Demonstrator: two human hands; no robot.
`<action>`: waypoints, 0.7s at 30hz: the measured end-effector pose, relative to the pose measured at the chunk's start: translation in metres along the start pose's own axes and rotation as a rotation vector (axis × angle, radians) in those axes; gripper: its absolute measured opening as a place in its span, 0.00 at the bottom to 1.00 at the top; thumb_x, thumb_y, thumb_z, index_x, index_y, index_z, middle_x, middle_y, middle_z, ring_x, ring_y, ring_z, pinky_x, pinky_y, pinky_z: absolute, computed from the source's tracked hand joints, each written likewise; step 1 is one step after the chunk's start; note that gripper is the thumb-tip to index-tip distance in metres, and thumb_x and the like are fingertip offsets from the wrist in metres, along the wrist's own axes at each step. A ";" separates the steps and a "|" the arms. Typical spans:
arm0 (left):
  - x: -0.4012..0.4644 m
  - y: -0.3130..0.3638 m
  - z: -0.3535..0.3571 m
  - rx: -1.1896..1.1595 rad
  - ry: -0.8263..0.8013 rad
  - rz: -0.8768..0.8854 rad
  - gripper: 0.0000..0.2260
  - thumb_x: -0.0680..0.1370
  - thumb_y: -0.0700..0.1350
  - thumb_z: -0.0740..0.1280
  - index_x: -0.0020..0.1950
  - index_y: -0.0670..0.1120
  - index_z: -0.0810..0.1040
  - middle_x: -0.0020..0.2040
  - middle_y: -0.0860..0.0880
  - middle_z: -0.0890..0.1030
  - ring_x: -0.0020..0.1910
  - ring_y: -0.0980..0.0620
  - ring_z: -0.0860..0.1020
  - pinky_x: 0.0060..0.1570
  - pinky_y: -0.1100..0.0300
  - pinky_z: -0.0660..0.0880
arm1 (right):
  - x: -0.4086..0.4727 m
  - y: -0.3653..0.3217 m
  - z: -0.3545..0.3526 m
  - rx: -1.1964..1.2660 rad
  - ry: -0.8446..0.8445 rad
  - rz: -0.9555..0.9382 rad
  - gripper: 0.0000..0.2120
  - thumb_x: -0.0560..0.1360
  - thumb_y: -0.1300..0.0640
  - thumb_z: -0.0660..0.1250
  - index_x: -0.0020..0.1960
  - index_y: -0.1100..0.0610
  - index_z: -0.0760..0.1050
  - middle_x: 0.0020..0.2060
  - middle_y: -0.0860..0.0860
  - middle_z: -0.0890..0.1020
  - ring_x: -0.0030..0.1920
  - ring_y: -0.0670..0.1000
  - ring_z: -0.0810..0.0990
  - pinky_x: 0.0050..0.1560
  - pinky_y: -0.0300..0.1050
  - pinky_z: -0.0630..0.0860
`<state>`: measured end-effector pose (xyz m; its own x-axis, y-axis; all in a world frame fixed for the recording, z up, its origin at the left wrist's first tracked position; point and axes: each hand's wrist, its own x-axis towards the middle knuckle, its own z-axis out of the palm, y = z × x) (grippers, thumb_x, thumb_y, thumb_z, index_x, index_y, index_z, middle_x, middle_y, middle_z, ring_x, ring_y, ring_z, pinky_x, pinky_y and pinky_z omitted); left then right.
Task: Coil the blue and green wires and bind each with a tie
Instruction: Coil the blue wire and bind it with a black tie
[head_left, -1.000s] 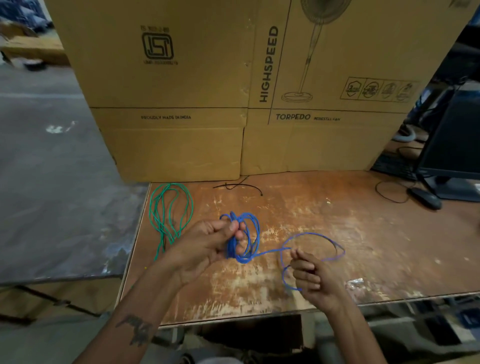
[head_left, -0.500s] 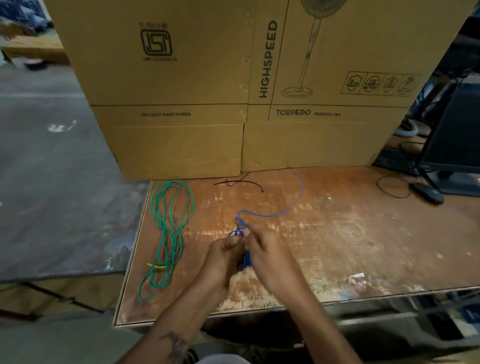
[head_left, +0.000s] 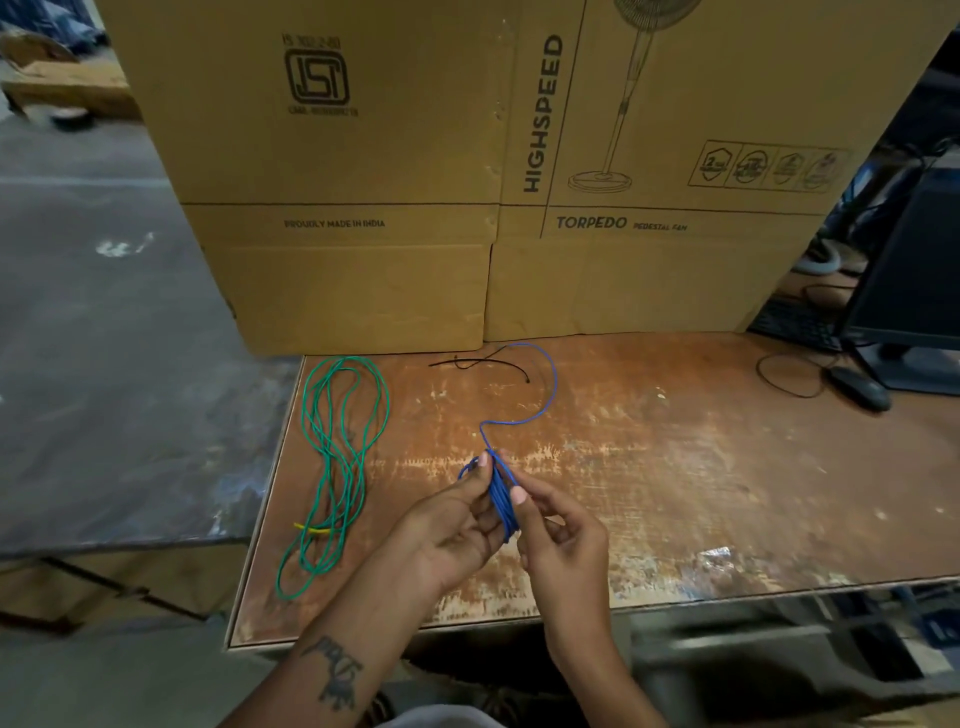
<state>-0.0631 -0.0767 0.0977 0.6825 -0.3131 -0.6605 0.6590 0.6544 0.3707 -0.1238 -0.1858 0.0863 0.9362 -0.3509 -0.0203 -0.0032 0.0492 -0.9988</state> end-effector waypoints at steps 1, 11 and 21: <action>0.000 0.001 -0.001 -0.012 -0.020 -0.005 0.10 0.75 0.44 0.72 0.54 0.42 0.84 0.49 0.43 0.87 0.48 0.47 0.85 0.56 0.49 0.81 | 0.000 -0.001 -0.003 -0.047 -0.018 -0.052 0.11 0.81 0.61 0.72 0.56 0.48 0.89 0.48 0.49 0.87 0.39 0.43 0.84 0.40 0.39 0.79; -0.004 0.008 0.003 -0.063 -0.097 -0.015 0.17 0.72 0.44 0.74 0.61 0.43 0.82 0.53 0.46 0.87 0.46 0.46 0.87 0.70 0.48 0.73 | -0.006 0.012 -0.024 -0.991 -0.119 -0.666 0.38 0.73 0.68 0.73 0.79 0.48 0.71 0.51 0.51 0.75 0.39 0.51 0.77 0.31 0.43 0.73; -0.014 0.023 0.011 0.115 -0.179 0.053 0.08 0.80 0.43 0.68 0.54 0.42 0.83 0.43 0.49 0.85 0.44 0.48 0.86 0.49 0.52 0.84 | -0.010 0.024 -0.044 -0.302 -0.319 -0.230 0.20 0.84 0.55 0.67 0.72 0.42 0.68 0.32 0.53 0.80 0.31 0.53 0.82 0.41 0.48 0.80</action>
<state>-0.0542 -0.0651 0.1229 0.7556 -0.4042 -0.5155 0.6454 0.5939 0.4803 -0.1489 -0.2222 0.0603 0.9854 -0.0150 0.1696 0.1583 -0.2856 -0.9452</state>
